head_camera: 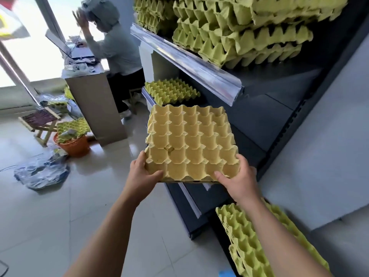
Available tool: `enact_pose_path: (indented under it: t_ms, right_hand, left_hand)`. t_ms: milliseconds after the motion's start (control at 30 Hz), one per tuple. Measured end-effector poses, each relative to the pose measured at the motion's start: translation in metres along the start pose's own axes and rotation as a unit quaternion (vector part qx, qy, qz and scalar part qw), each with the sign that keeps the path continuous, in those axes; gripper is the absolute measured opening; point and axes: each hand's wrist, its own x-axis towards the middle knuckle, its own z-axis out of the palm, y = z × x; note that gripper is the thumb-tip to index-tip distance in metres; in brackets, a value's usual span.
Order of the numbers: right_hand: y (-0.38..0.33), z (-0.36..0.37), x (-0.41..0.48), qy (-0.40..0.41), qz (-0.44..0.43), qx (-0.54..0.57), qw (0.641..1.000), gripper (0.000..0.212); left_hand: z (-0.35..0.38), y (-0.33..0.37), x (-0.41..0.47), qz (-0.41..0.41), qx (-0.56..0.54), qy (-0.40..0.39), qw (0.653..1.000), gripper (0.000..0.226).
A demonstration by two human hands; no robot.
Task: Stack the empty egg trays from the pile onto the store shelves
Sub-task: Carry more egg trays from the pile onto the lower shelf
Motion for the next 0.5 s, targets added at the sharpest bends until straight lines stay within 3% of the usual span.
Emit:
enact_pose_path:
  t_ms: [267, 500]
  right_hand:
    - [-0.064, 0.091, 0.085, -0.006, -0.008, 0.025, 1.0, 0.09]
    - [-0.138, 0.177, 0.14, 0.042, 0.032, 0.063, 0.997, 0.088]
  left_hand:
    - [-0.066, -0.023, 0.117, 0.021, -0.025, 0.004, 0.999, 0.062]
    - [-0.141, -0.026, 0.239, 0.053, -0.043, -0.074, 0.995, 0.056]
